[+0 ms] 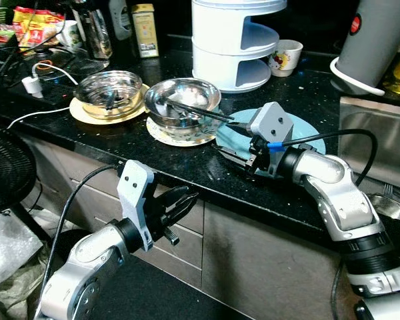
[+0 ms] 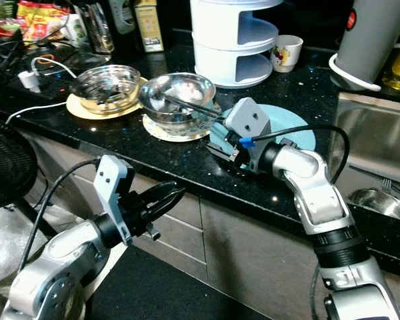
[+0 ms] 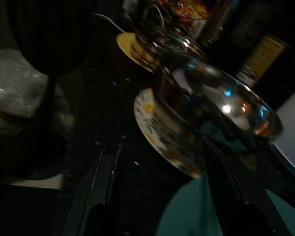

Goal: Kitchen organization

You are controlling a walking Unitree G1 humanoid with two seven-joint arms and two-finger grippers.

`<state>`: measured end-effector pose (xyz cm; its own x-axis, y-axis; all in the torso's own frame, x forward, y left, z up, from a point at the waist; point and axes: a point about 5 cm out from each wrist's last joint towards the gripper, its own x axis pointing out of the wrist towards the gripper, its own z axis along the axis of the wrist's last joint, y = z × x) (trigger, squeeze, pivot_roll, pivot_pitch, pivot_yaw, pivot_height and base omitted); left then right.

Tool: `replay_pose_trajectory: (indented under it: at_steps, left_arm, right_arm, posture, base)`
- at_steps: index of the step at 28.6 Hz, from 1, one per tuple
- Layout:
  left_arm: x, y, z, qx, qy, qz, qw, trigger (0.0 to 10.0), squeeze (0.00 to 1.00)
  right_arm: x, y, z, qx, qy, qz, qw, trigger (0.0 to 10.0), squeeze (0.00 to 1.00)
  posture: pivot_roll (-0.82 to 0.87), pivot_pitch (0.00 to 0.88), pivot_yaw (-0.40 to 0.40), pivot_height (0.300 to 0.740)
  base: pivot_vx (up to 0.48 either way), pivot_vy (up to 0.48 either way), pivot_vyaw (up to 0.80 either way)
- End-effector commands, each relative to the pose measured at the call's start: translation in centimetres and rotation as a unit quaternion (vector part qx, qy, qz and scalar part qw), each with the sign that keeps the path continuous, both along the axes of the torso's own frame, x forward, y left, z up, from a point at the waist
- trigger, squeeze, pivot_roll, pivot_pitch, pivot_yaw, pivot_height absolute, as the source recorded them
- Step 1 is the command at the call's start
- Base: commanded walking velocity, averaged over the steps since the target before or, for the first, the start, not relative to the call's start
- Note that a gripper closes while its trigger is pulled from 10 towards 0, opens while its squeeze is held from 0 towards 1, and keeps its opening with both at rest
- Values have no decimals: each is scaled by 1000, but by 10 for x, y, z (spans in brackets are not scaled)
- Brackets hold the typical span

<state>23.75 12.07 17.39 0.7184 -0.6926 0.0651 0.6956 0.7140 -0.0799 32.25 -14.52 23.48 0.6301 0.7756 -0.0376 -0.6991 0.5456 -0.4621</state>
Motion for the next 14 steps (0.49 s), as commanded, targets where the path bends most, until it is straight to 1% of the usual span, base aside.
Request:
replay_pose_trajectory:
  at_steps: [1,4,5,6,8,9,10,11,14]
  left_arm:
    - [-2,2,-1,5,5,-4,1000,10000,0]
    - [-2,2,-1,6,6,-5,1000,10000,0]
    - [-2,2,-1,7,6,-5,1000,10000,0]
    - [-2,2,-1,9,6,-3,1000,10000,0]
    - [-2,2,-1,12,4,0,1000,10000,0]
    - [-1,3,-1,10,3,6,1000,10000,0]
    - [-1,3,-1,10,3,6,1000,10000,0]
    - [-1,4,0,7,1,9,1000,10000,0]
    - [0,4,0,8,1,5,1000,10000,0]
  right_arm:
    - [-1,-8,4,20,7,1,1000,10000,0]
    - [-2,-13,7,29,13,10,999,10000,0]
    - [-4,-15,5,11,19,16,1000,10000,0]
    - [-8,-19,-2,-35,30,27,999,10000,0]
    - [-11,-22,-10,-74,38,32,996,10000,0]
    - [-9,-25,-12,-91,38,19,995,10000,667]
    - [-9,-25,-12,-91,38,19,995,10000,667]
    - [-8,-28,-13,-102,38,8,994,10000,1000]
    - [-6,-40,-18,-168,27,-19,985,10000,1000]
  posture:
    - [63,0,12,740]
    - [63,0,12,740]
    - [62,0,10,740]
    - [60,0,9,740]
    - [59,0,7,740]
    - [59,0,7,740]
    - [59,0,7,740]
    - [59,0,6,740]
    - [59,0,8,740]
  base:
    - [0,0,0]
    - [0,0,0]
    - [0,0,0]
    - [0,0,0]
    - [0,0,0]
    - [0,0,0]
    - [0,0,0]
    - [0,0,0]
    - [0,0,0]
